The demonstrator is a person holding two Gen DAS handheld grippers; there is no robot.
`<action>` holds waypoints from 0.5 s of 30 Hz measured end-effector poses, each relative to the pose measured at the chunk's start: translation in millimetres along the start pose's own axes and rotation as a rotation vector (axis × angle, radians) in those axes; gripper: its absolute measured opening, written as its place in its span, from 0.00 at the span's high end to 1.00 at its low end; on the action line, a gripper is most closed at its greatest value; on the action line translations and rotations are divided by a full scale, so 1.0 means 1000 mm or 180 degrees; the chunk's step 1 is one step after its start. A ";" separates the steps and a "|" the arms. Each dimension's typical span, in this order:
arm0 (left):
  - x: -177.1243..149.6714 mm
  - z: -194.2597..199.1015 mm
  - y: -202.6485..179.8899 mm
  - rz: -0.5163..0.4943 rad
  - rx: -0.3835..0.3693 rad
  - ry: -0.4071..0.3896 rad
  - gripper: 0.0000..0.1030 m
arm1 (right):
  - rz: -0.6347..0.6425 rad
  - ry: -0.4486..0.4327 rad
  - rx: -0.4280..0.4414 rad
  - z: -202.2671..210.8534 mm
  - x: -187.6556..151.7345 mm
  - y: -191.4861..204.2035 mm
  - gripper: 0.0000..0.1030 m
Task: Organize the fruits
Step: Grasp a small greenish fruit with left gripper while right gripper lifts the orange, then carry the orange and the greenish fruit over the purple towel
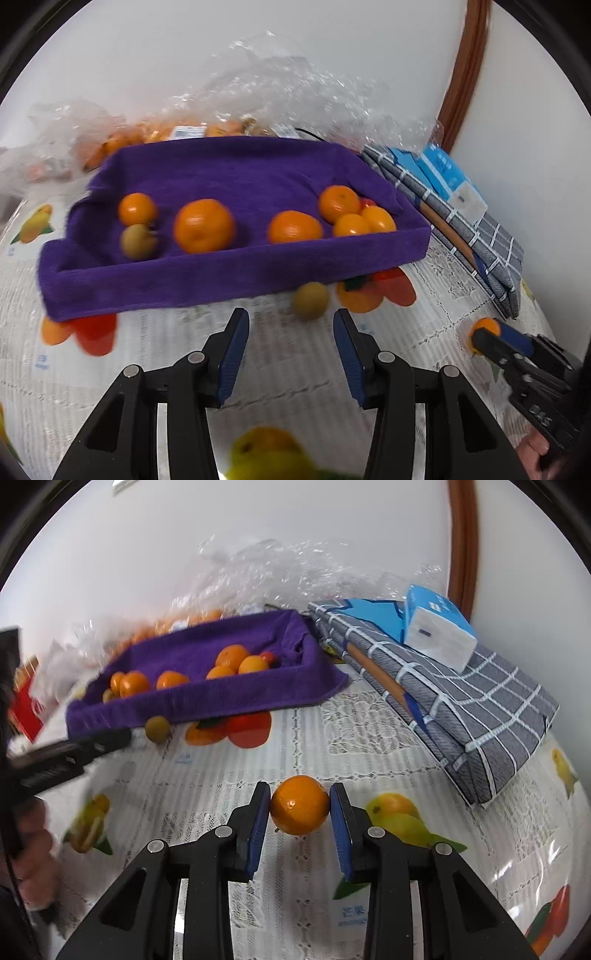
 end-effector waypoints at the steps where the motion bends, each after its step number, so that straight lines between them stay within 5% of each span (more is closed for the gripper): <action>1: 0.000 -0.004 -0.004 -0.0039 0.0014 0.0017 0.58 | -0.0038 -0.0024 0.0026 0.001 0.000 -0.001 0.68; 4: 0.001 -0.019 -0.013 -0.0092 0.0077 0.0124 0.60 | -0.0008 -0.0063 0.0033 0.001 0.000 0.002 0.68; 7: 0.005 -0.026 -0.015 -0.0023 0.0076 0.0153 0.77 | 0.0066 -0.0129 0.0046 0.004 0.002 0.008 0.68; 15: 0.002 -0.018 -0.010 0.0046 -0.0026 0.0125 0.77 | -0.0001 -0.0101 0.0045 0.002 0.002 0.005 0.68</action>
Point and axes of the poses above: each gripper's, at about its wrist camera, not at the fingertips, and z roughly against the way its jaws point, y to its left, x to its top, the point moved 7 cm from there along -z, roughly the way its jaws point, and after that the axes turned 2 degrees about z, right-handed, at the moved point
